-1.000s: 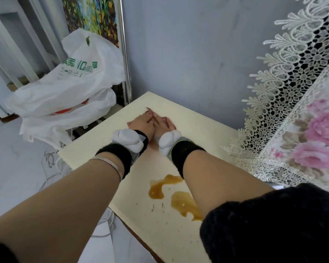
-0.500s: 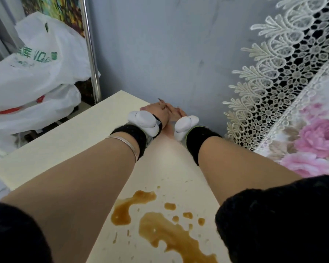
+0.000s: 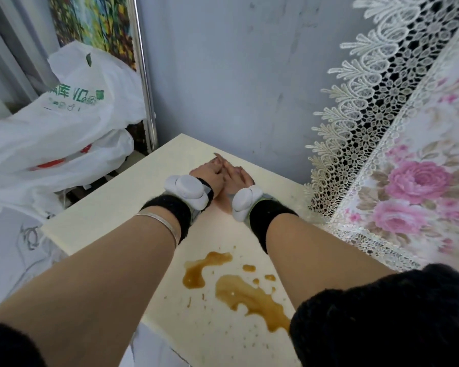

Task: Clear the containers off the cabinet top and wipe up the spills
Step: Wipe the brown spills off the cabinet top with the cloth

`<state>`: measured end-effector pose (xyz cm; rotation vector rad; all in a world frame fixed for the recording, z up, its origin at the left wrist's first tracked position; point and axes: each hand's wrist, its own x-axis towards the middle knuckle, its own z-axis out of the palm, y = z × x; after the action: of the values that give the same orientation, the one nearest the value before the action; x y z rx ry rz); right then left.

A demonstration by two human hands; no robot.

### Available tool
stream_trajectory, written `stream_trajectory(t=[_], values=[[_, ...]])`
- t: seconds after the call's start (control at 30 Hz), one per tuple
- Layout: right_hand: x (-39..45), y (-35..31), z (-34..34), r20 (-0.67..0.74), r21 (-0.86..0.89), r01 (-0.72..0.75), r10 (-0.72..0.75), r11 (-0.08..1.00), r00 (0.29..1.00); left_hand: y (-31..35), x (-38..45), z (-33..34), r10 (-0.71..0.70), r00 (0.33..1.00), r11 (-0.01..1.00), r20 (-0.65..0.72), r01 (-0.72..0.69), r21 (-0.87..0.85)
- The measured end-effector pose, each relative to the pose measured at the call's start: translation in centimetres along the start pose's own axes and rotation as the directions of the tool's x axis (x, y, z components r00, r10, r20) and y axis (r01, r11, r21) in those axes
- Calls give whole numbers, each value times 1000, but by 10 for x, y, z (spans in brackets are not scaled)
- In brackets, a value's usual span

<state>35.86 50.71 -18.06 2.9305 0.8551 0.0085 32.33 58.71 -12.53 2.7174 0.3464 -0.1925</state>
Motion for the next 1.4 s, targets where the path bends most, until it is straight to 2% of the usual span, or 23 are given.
stream_trajectory(t=[0.07, 0.1, 0.2, 0.3, 0.43, 0.47, 0.57, 0.6, 0.73, 0.9, 1.0, 1.07, 1.4], values=[[-14, -12, -4, 39, 251, -7, -2, 968, 999, -10, -16, -4, -19, 1000, 1000, 16, 19, 11], [-17, -16, -2, 45, 317, -3, -12, 949, 999, -13, -19, -3, -14, 1000, 1000, 15, 14, 4], [-35, -39, -4, 23, 259, 63, -72, 964, 997, -30, -48, -7, -44, 999, 999, 26, 43, 26], [-45, -63, 4, -65, -13, 115, -116, 993, 991, -44, -71, -10, -61, 998, 998, 20, 61, 32], [-58, -90, 7, -72, -48, 96, -99, 994, 992, -58, -99, -11, -88, 996, 996, -4, 88, -3], [-64, -96, 7, -62, -15, 105, -106, 994, 992, -62, -107, -11, -99, 995, 995, -11, 99, -13], [-84, -108, 2, 48, 318, 96, -117, 943, 992, -72, -129, -12, -127, 992, 991, -10, 126, -34], [-91, -113, -2, 46, 339, 109, -132, 934, 990, -74, -137, -12, -133, 991, 990, -15, 132, -49], [-120, -139, -11, -10, 179, 172, -173, 969, 985, -89, -170, -14, -195, 981, 974, -10, 192, -119], [-145, -157, -6, 33, 224, 198, -211, 954, 977, -105, -194, -22, -309, 950, 927, -39, 292, -238], [-163, -169, -6, 21, 222, 197, -207, 955, 978, -116, -206, -29, -374, 926, 871, -45, 335, -359], [-170, -173, -2, 7, 213, 192, -198, 958, 980, -117, -213, -31, -407, 911, 857, -60, 359, -370], [-178, -153, -7, 10, 253, 185, -194, 950, 981, -82, -214, -21, -370, 926, 859, -67, 314, -405]])
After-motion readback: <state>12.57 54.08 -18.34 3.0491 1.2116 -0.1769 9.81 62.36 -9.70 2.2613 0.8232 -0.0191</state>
